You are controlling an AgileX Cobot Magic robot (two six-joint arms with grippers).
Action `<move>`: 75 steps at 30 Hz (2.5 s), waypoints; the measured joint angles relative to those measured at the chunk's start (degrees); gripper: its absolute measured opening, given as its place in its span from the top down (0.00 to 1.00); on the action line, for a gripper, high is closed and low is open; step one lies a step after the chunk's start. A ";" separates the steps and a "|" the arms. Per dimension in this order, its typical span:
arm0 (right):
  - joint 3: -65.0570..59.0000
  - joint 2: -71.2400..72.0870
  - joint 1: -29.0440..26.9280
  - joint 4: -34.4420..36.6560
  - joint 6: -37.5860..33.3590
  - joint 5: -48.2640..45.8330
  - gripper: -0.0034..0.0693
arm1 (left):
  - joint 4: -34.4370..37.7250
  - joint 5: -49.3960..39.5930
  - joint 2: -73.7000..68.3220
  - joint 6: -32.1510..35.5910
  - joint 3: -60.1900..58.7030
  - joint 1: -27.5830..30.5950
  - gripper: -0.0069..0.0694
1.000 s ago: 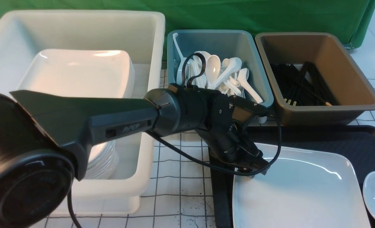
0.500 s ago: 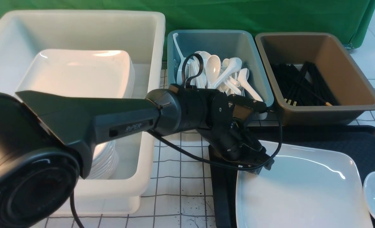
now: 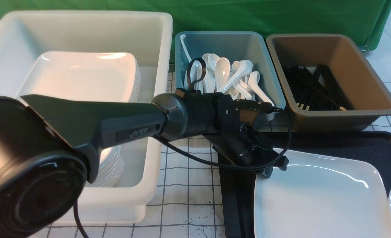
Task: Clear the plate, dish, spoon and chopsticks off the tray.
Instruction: Use the left arm to grab a plate from the dinner plate, then use the left arm to put the plate into the large storage box on the left
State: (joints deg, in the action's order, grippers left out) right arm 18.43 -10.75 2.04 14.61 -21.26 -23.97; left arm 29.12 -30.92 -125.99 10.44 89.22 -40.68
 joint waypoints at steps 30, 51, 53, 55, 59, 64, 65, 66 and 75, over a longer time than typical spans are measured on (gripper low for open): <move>0.00 0.00 0.00 0.00 0.00 0.00 0.62 | -3.69 -8.57 11.50 1.73 -0.68 -0.28 0.85; 0.00 0.00 0.00 0.00 0.00 0.00 0.62 | -4.25 -10.98 16.48 2.94 -1.02 -0.62 0.89; 0.00 0.00 0.00 0.00 0.00 0.00 0.62 | -4.53 -11.14 16.76 2.94 -1.02 -0.62 0.89; 0.00 0.00 0.00 0.00 0.00 0.00 0.62 | -5.46 -11.63 17.51 2.94 -1.06 -0.62 0.89; 0.00 0.00 0.00 0.00 0.00 0.00 0.63 | -9.64 -12.35 20.36 3.07 -1.12 -0.63 0.89; 0.00 0.00 0.00 0.00 0.06 0.00 0.63 | -13.76 -12.57 26.08 2.86 -1.24 1.32 0.89; 0.00 0.00 0.00 0.00 0.06 0.00 0.63 | -13.64 -12.62 27.17 2.62 -1.24 2.19 0.89; 0.00 0.00 0.00 0.00 0.12 0.00 0.63 | -13.45 -12.62 28.55 2.45 -1.24 3.50 0.89; 0.00 0.00 0.00 0.00 0.23 0.00 0.63 | -5.66 -12.21 37.37 1.34 -1.26 19.96 0.88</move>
State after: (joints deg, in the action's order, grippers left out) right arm 18.43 -10.75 2.04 14.61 -21.03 -23.97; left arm 23.46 -43.14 -88.61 11.78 87.96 -20.72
